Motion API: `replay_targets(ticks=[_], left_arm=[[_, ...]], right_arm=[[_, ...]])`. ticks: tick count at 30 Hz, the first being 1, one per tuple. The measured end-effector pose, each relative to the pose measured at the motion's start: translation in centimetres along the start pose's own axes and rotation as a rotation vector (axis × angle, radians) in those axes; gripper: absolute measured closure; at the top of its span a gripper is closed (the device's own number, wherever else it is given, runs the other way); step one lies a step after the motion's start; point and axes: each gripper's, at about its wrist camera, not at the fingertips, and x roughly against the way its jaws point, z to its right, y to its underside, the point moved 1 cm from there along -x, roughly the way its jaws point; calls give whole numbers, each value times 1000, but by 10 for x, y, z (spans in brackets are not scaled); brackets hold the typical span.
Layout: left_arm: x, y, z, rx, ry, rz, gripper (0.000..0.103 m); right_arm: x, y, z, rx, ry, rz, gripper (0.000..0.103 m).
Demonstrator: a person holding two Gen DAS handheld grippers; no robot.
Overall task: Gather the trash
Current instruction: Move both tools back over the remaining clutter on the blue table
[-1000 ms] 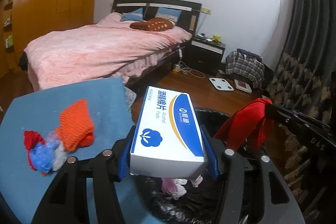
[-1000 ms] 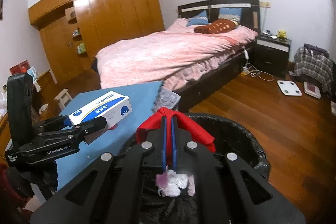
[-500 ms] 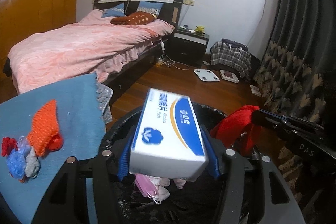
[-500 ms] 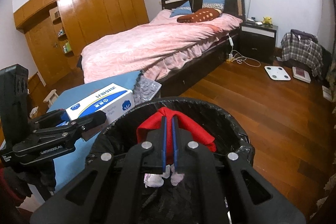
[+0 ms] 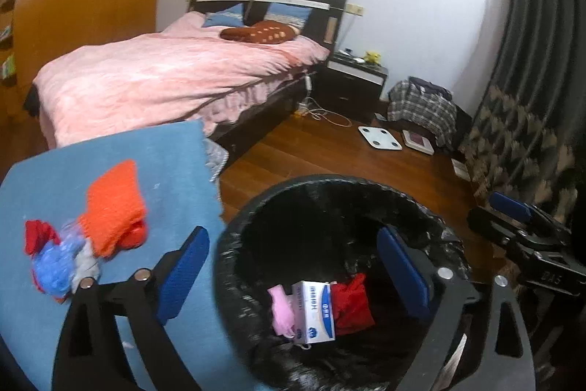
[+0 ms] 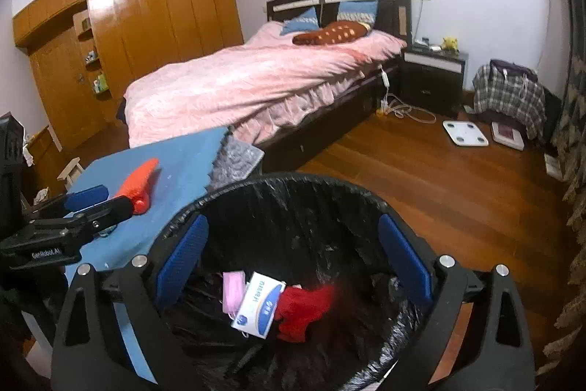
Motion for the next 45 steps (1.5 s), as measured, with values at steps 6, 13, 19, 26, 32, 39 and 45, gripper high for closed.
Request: replay_targets(ticks=[6, 13, 19, 26, 32, 39, 45], left_arm=[[26, 1, -37, 49, -87, 41, 6], [56, 10, -82, 90, -188, 74, 6], [77, 20, -125, 116, -292, 94, 6], [84, 33, -170, 154, -387, 92, 6], [85, 45, -203, 190, -437, 77, 6], [76, 55, -231, 222, -467, 55, 6], [58, 53, -253, 246, -471, 38, 8]], right_arm=[[-4, -6, -25, 19, -31, 3, 7], [-20, -11, -68, 53, -88, -12, 7], [-39, -19, -108, 84, -130, -23, 7], [-64, -24, -151, 125, -165, -33, 7], [-87, -27, -179, 142, -186, -47, 7], [-120, -27, -211, 180, -204, -76, 7], [-149, -26, -229, 205, -213, -101, 7]])
